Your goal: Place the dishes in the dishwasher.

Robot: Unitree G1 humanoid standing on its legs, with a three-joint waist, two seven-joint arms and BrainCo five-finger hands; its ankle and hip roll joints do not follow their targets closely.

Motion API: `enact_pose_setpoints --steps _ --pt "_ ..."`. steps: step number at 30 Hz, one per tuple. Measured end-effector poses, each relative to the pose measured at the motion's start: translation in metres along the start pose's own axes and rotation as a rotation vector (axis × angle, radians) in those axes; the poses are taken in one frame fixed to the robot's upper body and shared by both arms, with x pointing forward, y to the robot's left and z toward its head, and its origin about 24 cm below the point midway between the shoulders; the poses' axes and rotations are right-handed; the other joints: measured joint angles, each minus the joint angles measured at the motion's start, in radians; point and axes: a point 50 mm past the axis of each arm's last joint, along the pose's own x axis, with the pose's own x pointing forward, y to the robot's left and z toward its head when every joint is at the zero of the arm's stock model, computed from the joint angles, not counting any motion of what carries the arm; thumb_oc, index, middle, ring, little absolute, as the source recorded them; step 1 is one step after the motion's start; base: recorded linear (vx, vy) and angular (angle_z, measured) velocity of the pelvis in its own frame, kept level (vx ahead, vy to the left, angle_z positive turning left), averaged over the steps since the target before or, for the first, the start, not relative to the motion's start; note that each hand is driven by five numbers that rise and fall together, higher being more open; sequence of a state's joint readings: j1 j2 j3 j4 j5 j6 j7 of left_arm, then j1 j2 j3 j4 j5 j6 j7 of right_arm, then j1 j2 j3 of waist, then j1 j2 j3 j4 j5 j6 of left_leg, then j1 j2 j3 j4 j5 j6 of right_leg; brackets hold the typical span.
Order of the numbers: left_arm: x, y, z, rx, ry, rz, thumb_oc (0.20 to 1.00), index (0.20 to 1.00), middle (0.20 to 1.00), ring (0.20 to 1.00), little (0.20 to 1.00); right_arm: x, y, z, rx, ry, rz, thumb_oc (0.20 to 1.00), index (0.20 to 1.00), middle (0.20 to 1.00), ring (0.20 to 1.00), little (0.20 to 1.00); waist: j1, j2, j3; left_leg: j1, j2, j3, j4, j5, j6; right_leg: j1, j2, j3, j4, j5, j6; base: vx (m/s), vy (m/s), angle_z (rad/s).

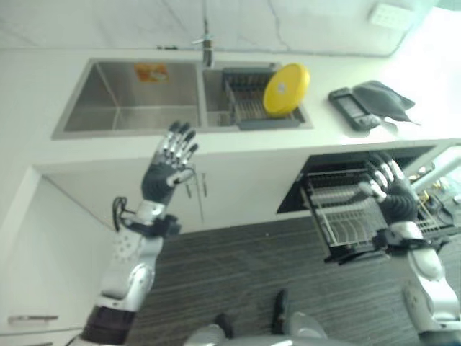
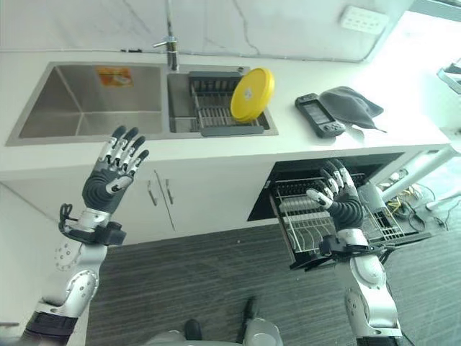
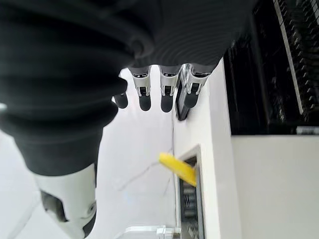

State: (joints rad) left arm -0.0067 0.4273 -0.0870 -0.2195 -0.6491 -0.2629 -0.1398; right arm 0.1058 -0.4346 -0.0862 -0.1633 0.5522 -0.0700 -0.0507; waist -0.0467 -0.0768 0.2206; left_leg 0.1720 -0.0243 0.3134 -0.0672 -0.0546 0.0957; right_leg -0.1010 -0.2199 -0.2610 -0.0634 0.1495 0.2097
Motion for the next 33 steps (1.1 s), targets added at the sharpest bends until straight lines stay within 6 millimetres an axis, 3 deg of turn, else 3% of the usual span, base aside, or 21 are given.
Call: enact_pose_setpoints --steps 4,5,7,8,12,15,16,18,19,20,21,22,23,24,25,27,28,30,32,33 --pt "-0.011 0.005 -0.002 0.002 0.029 0.031 1.0 1.0 1.0 1.0 1.0 -0.007 0.0 -0.01 -0.046 0.058 -0.006 1.0 1.0 1.0 1.0 1.0 -0.008 -0.018 -0.035 0.056 0.008 -0.03 0.005 -0.047 -0.062 -0.019 -0.028 0.013 0.052 0.024 -0.012 0.3 -0.347 0.21" --pt "-0.016 0.005 -0.005 -0.007 0.044 0.043 1.0 1.0 1.0 1.0 1.0 -0.005 0.0 -0.011 -0.087 0.073 -0.004 1.0 1.0 1.0 1.0 1.0 -0.002 -0.009 -0.047 0.093 0.035 -0.055 0.007 -0.057 -0.108 0.034 0.013 0.023 0.042 0.057 -0.11 0.31 -0.377 0.37" --pt "-0.016 0.004 -0.004 -0.088 0.035 0.062 1.0 1.0 1.0 1.0 1.0 0.0 -0.002 -0.006 -0.129 0.064 -0.018 1.0 1.0 1.0 1.0 1.0 0.002 0.053 -0.072 0.096 0.11 -0.06 0.013 -0.051 -0.142 0.061 0.101 0.003 0.006 0.043 -0.141 0.22 -0.286 0.07" --pt "-0.014 0.004 -0.001 -0.126 0.009 0.075 1.0 1.0 1.0 1.0 1.0 0.005 0.0 -0.002 -0.136 0.052 -0.017 1.0 1.0 1.0 1.0 1.0 0.003 0.067 -0.071 0.096 0.136 -0.059 0.021 -0.05 -0.143 0.067 0.131 0.004 -0.005 0.056 -0.173 0.18 -0.249 -0.18" --pt "-0.004 -0.013 -0.006 -0.225 -0.007 0.049 1.0 1.0 1.0 1.0 1.0 0.011 0.004 0.006 -0.139 0.014 -0.009 1.0 1.0 1.0 1.0 1.0 -0.023 0.082 -0.07 0.106 0.206 -0.06 0.053 -0.034 -0.167 0.1 0.199 0.0 -0.023 0.01 -0.203 0.19 -0.283 -0.11" --pt "-0.006 -0.013 -0.009 -0.283 0.006 0.054 1.0 1.0 1.0 1.0 1.0 0.006 -0.005 0.005 -0.166 0.022 -0.033 1.0 1.0 1.0 1.0 1.0 -0.035 0.084 -0.07 0.073 0.225 -0.062 0.118 -0.022 -0.183 0.105 0.209 -0.001 -0.022 -0.007 -0.213 0.15 -0.259 0.06" --pt "-0.005 -0.012 -0.008 -0.286 0.003 0.049 1.0 1.0 1.0 1.0 1.0 0.004 -0.009 0.005 -0.167 0.024 -0.045 1.0 1.0 1.0 1.0 1.0 -0.036 0.082 -0.068 0.032 0.23 -0.069 0.178 -0.02 -0.186 0.099 0.209 -0.001 -0.02 -0.012 -0.215 0.11 -0.189 0.22" --pt "-0.006 -0.011 -0.008 -0.286 0.006 0.039 1.0 1.0 1.0 1.0 1.0 0.001 -0.014 0.006 -0.171 0.016 -0.056 1.0 1.0 1.0 1.0 1.0 -0.03 0.055 -0.057 -0.094 0.228 -0.112 0.385 0.024 -0.256 0.092 0.179 0.005 -0.024 -0.023 -0.214 0.11 -0.127 0.27" --pt "-0.009 -0.011 -0.009 -0.301 0.008 0.038 1.0 1.0 1.0 1.0 1.0 0.0 -0.015 0.008 -0.172 0.004 -0.059 1.0 1.0 1.0 1.0 1.0 -0.021 0.047 -0.051 -0.162 0.23 -0.142 0.488 0.054 -0.265 0.093 0.174 0.006 -0.026 -0.031 -0.225 0.12 -0.025 0.15" --pt "-0.011 -0.011 -0.01 -0.312 0.013 0.039 1.0 1.0 1.0 1.0 1.0 0.0 -0.015 0.008 -0.17 -0.003 -0.056 1.0 1.0 1.0 1.0 1.0 -0.021 0.039 -0.047 -0.213 0.226 -0.137 0.543 0.051 -0.255 0.091 0.165 0.003 -0.031 -0.035 -0.23 0.16 0.075 0.04" --pt "-0.012 -0.011 -0.011 -0.314 0.014 0.033 1.0 1.0 1.0 1.0 1.0 0.0 -0.013 0.008 -0.167 -0.007 -0.047 1.0 1.0 1.0 1.0 1.0 -0.021 0.037 -0.045 -0.222 0.185 -0.114 0.467 0.021 -0.213 0.08 0.153 0.003 -0.031 -0.045 -0.22 0.2 0.141 -0.05" --pt "-0.013 -0.012 -0.012 -0.317 0.015 0.034 1.0 1.0 1.0 1.0 1.0 0.002 -0.012 0.009 -0.166 -0.011 -0.041 1.0 1.0 1.0 1.0 1.0 -0.02 0.05 -0.045 -0.22 0.164 -0.095 0.389 0.012 -0.187 0.075 0.155 0.002 -0.031 -0.077 -0.173 0.18 0.143 -0.17" --pt "-0.015 -0.014 -0.015 -0.337 0.015 0.038 1.0 1.0 1.0 1.0 1.0 0.007 -0.01 0.015 -0.18 -0.039 -0.027 1.0 1.0 1.0 1.0 1.0 -0.019 0.145 -0.034 -0.223 0.204 -0.079 0.215 -0.026 -0.147 0.022 0.216 0.008 0.1 -0.165 -0.157 0.18 0.168 -0.18" --pt "-0.01 -0.012 -0.01 -0.31 0.0 0.002 1.0 1.0 1.0 1.0 1.0 0.009 -0.009 0.016 -0.176 -0.049 -0.027 1.0 1.0 1.0 1.0 1.0 -0.02 0.134 -0.011 -0.201 0.201 -0.103 0.12 0.044 -0.177 -0.021 0.199 0.038 0.299 -0.23 -0.248 0.18 0.201 0.09" --pt "-0.014 -0.011 -0.018 -0.319 0.035 0.022 1.0 1.0 1.0 1.0 1.0 0.004 -0.009 0.009 -0.166 -0.019 -0.032 1.0 1.0 1.0 1.0 1.0 -0.024 0.121 -0.015 -0.184 0.193 -0.106 0.075 0.053 -0.163 0.0 0.186 0.019 0.261 -0.241 -0.216 0.27 0.381 0.5" --pt "-0.011 -0.009 -0.017 -0.316 0.024 0.022 1.0 1.0 1.0 1.0 1.0 0.003 -0.011 0.009 -0.166 -0.024 -0.039 1.0 1.0 1.0 1.0 1.0 -0.031 0.101 -0.009 -0.208 0.173 -0.107 0.025 0.064 -0.183 0.027 0.188 0.024 0.156 -0.224 -0.189 0.23 0.403 0.55" --pt "-0.007 -0.01 -0.014 -0.313 0.002 0.008 1.0 1.0 1.0 1.0 1.0 0.007 -0.01 0.017 -0.173 -0.058 -0.029 1.0 1.0 1.0 1.0 1.0 -0.009 0.078 0.005 -0.191 0.167 -0.086 -0.009 0.068 -0.18 0.073 0.188 0.058 0.061 -0.151 -0.175 0.19 0.353 0.28" --pt "-0.009 -0.01 -0.015 -0.32 0.001 0.011 1.0 1.0 1.0 1.0 1.0 0.005 -0.019 0.023 -0.194 -0.077 -0.056 1.0 1.0 1.0 1.0 1.0 -0.006 0.095 0.007 -0.135 0.173 -0.058 -0.002 0.064 -0.175 0.097 0.19 0.06 0.055 -0.121 -0.175 0.21 0.348 0.11" --pt "-0.009 -0.008 -0.013 -0.312 -0.005 0.014 1.0 1.0 1.0 1.0 1.0 0.004 -0.02 0.026 -0.197 -0.088 -0.062 1.0 1.0 1.0 1.0 1.0 -0.003 0.092 0.008 -0.126 0.135 -0.049 -0.009 0.069 -0.17 0.091 0.158 0.077 0.053 -0.119 -0.173 0.19 0.267 -0.19" --pt "-0.008 -0.008 -0.013 -0.315 -0.007 0.014 1.0 1.0 1.0 1.0 1.0 0.003 -0.02 0.026 -0.197 -0.087 -0.061 1.0 1.0 1.0 1.0 1.0 -0.001 0.092 0.006 -0.111 0.109 -0.042 -0.016 0.088 -0.142 0.105 0.136 0.084 0.046 -0.107 -0.154 0.2 0.294 -0.26"
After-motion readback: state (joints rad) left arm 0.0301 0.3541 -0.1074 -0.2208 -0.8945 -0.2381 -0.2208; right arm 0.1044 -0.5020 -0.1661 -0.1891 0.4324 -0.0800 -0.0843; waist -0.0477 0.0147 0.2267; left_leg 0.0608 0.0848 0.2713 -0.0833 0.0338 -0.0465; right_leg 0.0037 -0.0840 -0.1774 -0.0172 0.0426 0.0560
